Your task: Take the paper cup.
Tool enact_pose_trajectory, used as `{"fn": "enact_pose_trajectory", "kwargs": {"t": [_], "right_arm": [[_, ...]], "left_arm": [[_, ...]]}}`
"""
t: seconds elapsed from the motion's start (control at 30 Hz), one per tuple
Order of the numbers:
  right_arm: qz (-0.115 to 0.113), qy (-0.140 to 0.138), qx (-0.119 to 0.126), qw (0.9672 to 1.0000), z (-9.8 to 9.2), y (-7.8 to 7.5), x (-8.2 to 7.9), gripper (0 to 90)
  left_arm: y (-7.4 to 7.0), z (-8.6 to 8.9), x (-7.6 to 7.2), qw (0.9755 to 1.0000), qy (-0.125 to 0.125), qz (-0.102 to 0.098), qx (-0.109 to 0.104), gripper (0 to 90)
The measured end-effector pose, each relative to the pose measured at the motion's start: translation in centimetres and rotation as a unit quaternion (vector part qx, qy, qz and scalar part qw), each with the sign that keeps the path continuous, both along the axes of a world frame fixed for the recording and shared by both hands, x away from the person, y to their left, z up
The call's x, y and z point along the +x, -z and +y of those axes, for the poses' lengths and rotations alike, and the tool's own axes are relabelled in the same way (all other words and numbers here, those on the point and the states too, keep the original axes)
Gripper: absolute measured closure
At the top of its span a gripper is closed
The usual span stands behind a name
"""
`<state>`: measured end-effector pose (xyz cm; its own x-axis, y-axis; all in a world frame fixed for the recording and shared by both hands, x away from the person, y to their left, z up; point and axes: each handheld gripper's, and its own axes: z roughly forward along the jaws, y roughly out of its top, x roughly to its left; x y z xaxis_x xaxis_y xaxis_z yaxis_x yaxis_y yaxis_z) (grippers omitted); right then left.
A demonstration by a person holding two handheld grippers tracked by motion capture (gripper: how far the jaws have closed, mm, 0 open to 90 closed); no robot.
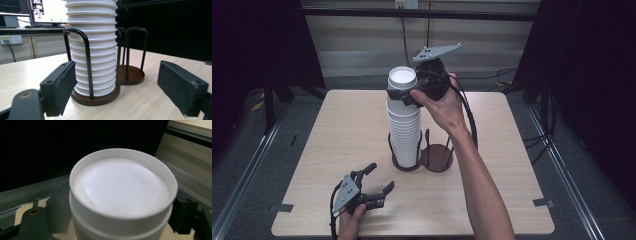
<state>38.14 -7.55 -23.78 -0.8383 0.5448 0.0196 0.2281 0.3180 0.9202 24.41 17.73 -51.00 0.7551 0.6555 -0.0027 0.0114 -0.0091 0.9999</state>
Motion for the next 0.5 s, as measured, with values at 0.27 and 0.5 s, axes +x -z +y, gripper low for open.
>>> {"fn": "enact_pose_trajectory", "kwargs": {"t": [0.27,0.5], "right_arm": [[-0.011,0.0,0.014,0.9998,-0.1,-0.6,-0.3,21.1],[-0.019,0.004,0.033,0.9993,-0.4,-1.2,-0.4,21.2]], "left_arm": [[0.0,0.0,0.0,1.0,0.0,0.0,0.0,15.6],[0.0,0.0,0.0,1.0,0.0,0.0,0.0,15.6]]}}
